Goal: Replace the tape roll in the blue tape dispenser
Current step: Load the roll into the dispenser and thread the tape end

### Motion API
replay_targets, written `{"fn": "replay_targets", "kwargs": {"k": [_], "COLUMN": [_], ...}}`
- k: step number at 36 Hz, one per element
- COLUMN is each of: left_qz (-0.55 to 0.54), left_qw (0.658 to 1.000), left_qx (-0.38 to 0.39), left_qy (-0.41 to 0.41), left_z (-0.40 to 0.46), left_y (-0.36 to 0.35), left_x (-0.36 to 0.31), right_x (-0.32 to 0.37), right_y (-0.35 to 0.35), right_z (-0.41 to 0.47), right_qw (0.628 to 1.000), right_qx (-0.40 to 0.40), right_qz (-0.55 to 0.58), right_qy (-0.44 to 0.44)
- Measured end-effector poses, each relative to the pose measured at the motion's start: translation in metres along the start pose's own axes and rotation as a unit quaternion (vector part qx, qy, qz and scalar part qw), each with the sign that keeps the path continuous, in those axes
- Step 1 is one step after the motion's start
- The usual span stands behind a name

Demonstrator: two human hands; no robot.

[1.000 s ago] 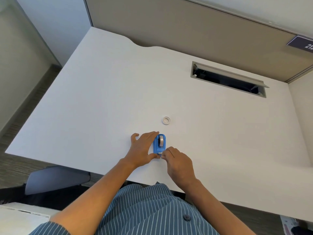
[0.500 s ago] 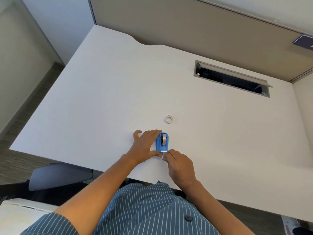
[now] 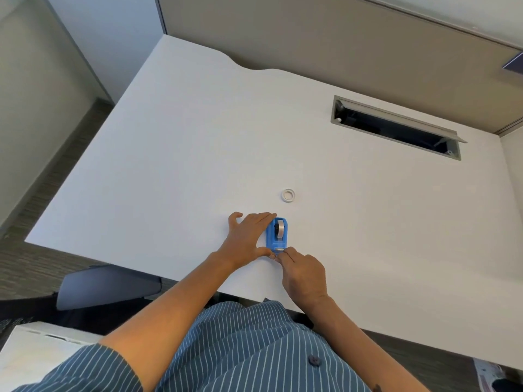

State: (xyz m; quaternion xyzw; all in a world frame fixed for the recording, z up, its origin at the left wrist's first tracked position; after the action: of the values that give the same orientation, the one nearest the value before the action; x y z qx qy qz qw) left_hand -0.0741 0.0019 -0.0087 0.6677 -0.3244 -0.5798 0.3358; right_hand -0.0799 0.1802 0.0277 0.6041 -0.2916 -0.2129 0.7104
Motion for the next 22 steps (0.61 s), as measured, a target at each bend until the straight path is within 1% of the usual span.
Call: {"fn": "replay_targets", "kwargs": {"k": [8,15,19,22], "left_qz": [0.002,-0.007,-0.008,-0.013], "left_qw": [1.0,1.0,1.0,1.0], "left_qx": [0.0,0.002,0.003,0.004], "left_qy": [-0.002,-0.005,-0.004,-0.003], "left_z": [0.001,0.001,0.001,0.001], "left_y": [0.0,-0.002,-0.002,-0.003], "left_x": [0.001,0.003,0.004,0.003], "right_x": [0.002,-0.002,-0.003,-0.004], "right_y": [0.002,-0.009,-0.014,-0.012], "right_z": [0.001,-0.009,-0.011,-0.013], "right_qw": [1.0,0.999,1.0,0.999], "right_qx": [-0.012,0.014,0.027,0.005], "right_qz": [-0.027,-0.036,-0.008,0.025], "right_qy": [0.01,0.012,0.004,-0.023]}}
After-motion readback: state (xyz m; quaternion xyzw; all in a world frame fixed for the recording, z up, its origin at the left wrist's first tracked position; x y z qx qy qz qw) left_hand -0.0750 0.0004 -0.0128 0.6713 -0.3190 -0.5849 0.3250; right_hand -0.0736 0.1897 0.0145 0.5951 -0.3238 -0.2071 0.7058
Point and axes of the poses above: each hand's wrist, its own z-axis towards the middle knuckle, its own y-axis out of the back of the hand, x = y × z, the point moved 4 cm from there along z, towards the middle knuckle, and after that the axes turned 3 degrees about y, right-handed, at the moved point
